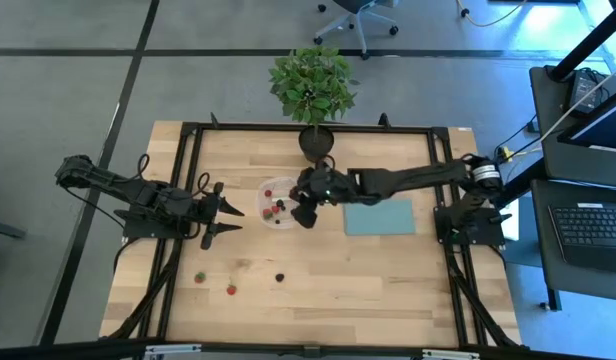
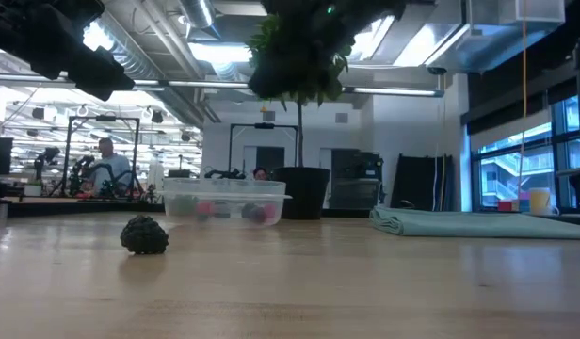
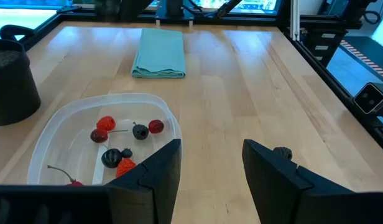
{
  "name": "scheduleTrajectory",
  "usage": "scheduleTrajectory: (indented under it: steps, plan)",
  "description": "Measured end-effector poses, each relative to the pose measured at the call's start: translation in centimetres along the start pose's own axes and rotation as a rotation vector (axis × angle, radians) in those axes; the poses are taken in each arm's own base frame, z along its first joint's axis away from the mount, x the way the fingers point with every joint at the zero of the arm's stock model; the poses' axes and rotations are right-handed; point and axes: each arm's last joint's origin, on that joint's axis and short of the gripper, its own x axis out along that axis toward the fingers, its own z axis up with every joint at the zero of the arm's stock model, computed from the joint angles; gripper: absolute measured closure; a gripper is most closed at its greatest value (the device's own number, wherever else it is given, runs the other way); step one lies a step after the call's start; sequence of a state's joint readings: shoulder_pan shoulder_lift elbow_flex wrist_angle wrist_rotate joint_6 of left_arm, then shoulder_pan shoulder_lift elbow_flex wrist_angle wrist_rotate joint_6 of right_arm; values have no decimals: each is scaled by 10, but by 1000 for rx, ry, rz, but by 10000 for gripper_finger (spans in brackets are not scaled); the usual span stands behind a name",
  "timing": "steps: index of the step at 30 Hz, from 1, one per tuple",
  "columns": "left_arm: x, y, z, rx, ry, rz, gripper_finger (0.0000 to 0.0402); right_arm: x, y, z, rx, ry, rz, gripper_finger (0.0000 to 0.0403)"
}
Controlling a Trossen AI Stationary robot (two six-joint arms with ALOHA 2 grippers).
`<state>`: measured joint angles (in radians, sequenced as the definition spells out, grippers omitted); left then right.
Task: Pick and placing Produce into tupperware
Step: Put the black cherry into the container
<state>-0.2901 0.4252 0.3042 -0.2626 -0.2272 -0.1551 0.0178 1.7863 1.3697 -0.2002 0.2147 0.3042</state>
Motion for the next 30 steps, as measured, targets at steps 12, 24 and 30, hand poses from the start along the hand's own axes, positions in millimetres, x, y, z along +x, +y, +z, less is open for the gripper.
scheduleTrajectory:
  steps: [12,24,30]
  plan:
    - [0,0,0,6,1,0,237,82,-11,-33,-14,182,34,287]
    - [0,0,-1,9,15,2,237,112,-11,-50,-40,335,-10,287]
    - [0,0,-1,9,15,2,237,112,-11,-50,-36,334,-10,275]
